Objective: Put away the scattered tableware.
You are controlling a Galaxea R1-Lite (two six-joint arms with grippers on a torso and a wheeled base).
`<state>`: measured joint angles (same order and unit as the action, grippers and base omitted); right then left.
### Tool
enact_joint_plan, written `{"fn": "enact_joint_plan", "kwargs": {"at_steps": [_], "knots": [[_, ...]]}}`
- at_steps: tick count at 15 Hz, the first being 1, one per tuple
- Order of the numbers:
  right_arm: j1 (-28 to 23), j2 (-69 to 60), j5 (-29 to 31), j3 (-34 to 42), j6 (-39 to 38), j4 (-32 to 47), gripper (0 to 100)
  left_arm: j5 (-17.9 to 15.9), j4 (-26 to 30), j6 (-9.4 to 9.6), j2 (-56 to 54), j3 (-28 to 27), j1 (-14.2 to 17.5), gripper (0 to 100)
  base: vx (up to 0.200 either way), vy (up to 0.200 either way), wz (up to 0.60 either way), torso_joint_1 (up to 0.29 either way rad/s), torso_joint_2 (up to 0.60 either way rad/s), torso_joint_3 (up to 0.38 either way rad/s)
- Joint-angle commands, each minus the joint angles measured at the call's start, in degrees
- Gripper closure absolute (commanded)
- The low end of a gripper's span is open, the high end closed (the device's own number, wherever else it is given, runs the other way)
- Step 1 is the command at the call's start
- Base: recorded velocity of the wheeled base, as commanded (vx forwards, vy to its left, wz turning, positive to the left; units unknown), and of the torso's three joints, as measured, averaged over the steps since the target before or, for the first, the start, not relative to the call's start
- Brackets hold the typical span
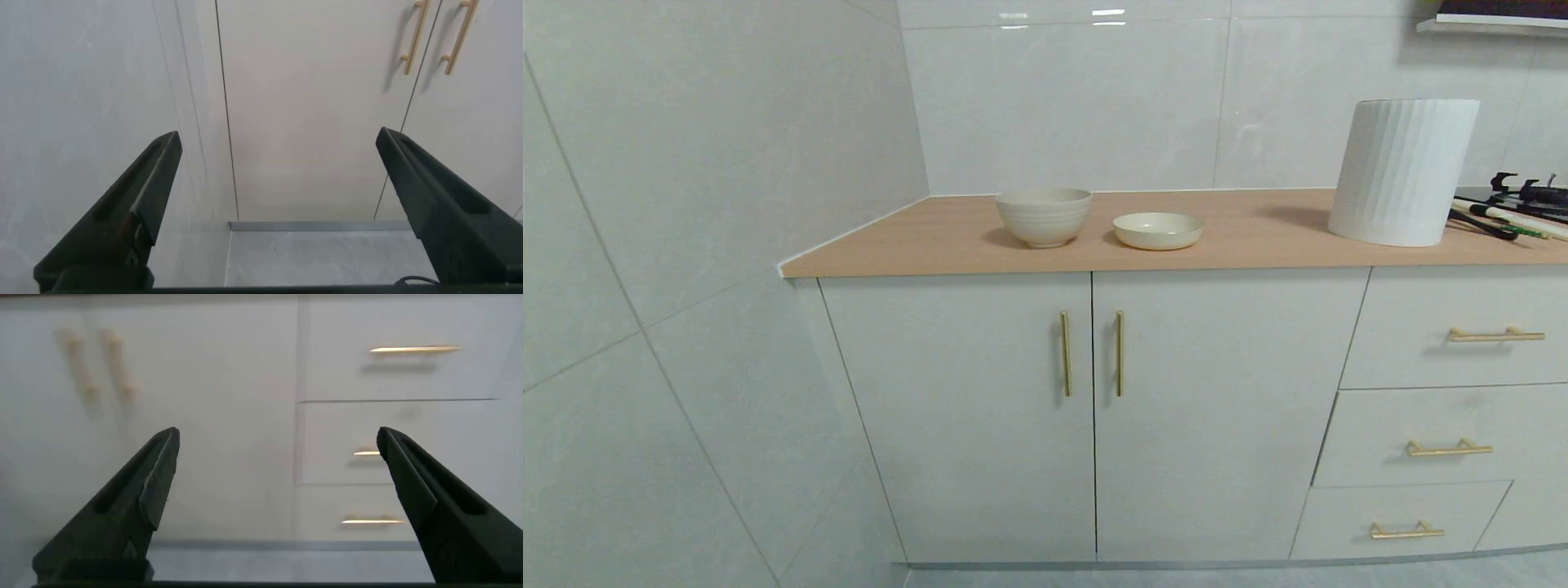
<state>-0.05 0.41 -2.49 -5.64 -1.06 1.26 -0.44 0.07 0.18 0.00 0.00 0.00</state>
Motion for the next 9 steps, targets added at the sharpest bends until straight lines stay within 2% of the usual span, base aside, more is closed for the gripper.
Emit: {"fn": "enact_joint_plan", "kwargs": {"at_steps": [1, 6, 9], "knots": [[1.1, 8.5, -9.1, -8.7, -1.2, 5.0, 0, 0.0, 0.0, -0.01, 0.0, 0.0, 0.0, 0, 0.000, 0.000, 0.00, 0.000, 0.00, 0.000], [3.1, 38.1, -23.3, -19.8, -1.0, 4.5, 0, 0.0, 0.0, -0.01, 0.0, 0.0, 0.0, 0, 0.000, 0.000, 0.00, 0.000, 0.00, 0.000], [8.9, 52.8, -23.9, -23.9, -1.3, -2.4, 0, 0.0, 0.0, -0.01, 0.0, 0.0, 0.0, 0, 0.000, 0.000, 0.00, 0.000, 0.00, 0.000]]}}
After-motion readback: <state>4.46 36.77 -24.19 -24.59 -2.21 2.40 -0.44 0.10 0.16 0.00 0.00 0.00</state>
